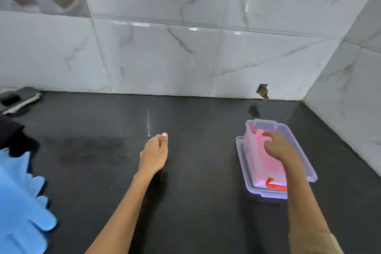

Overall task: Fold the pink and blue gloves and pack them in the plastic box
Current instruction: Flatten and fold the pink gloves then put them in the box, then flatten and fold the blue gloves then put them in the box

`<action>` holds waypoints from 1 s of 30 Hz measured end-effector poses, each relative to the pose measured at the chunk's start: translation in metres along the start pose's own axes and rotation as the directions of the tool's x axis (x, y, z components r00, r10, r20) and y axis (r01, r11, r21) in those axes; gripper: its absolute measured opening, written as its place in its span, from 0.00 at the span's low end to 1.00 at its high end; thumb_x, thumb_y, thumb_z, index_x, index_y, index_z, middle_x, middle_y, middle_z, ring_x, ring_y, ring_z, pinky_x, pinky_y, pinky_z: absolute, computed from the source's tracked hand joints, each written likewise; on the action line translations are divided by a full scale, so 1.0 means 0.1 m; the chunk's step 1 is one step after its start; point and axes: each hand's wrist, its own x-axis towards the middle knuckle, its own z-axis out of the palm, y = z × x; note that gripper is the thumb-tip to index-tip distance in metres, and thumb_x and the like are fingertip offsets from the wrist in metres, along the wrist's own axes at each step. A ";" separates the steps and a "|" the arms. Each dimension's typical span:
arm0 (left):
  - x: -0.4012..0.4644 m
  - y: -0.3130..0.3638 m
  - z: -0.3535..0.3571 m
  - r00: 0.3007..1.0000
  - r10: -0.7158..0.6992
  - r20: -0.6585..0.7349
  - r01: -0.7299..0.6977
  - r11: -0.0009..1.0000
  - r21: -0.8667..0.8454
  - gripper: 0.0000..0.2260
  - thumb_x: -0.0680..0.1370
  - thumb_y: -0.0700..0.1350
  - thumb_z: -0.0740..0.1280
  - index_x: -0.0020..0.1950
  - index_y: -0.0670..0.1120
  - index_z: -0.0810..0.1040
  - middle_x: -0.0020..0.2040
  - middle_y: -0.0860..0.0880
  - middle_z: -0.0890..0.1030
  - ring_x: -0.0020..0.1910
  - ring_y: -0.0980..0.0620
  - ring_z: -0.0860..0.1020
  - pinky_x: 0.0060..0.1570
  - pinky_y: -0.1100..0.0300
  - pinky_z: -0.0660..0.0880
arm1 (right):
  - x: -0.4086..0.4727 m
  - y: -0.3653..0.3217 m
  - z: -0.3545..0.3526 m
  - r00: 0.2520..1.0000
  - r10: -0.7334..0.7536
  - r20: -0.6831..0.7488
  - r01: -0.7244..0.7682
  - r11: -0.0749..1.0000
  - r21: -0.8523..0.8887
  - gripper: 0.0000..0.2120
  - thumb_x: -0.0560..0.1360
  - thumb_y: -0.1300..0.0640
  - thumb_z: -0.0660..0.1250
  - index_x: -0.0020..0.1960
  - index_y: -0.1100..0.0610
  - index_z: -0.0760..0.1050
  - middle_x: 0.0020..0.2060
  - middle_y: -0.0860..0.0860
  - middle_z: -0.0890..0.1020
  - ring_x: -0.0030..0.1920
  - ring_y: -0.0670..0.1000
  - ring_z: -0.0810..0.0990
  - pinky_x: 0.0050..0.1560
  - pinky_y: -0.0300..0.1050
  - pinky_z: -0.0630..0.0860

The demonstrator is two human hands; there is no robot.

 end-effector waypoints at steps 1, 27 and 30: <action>0.01 -0.06 -0.12 0.998 -0.025 -0.064 0.028 0.999 0.042 0.20 0.82 0.55 0.48 0.39 0.45 0.69 0.39 0.49 0.75 0.42 0.47 0.75 0.59 0.44 0.71 | -0.05 -0.19 0.04 0.980 -0.013 -0.197 0.014 1.000 0.005 0.17 0.76 0.63 0.57 0.62 0.60 0.75 0.64 0.61 0.75 0.64 0.62 0.72 0.65 0.56 0.65; -1.19 -1.26 -1.83 0.619 -0.449 -0.644 0.672 0.728 0.138 0.13 0.80 0.37 0.57 0.64 0.36 0.68 0.56 0.39 0.76 0.51 0.39 0.77 0.43 0.50 0.72 | -1.98 -3.29 2.27 0.272 -0.919 0.284 0.894 0.351 0.280 0.22 0.77 0.60 0.59 0.71 0.53 0.65 0.69 0.50 0.70 0.77 0.55 0.54 0.73 0.62 0.37; -1.16 -1.21 -1.93 0.692 -0.398 -0.602 0.599 0.782 0.171 0.08 0.78 0.36 0.56 0.43 0.40 0.73 0.40 0.39 0.75 0.34 0.44 0.73 0.34 0.54 0.66 | -1.99 -3.29 2.27 0.244 -0.933 0.266 0.889 0.325 0.324 0.27 0.76 0.62 0.62 0.73 0.51 0.60 0.70 0.50 0.66 0.76 0.55 0.56 0.74 0.63 0.43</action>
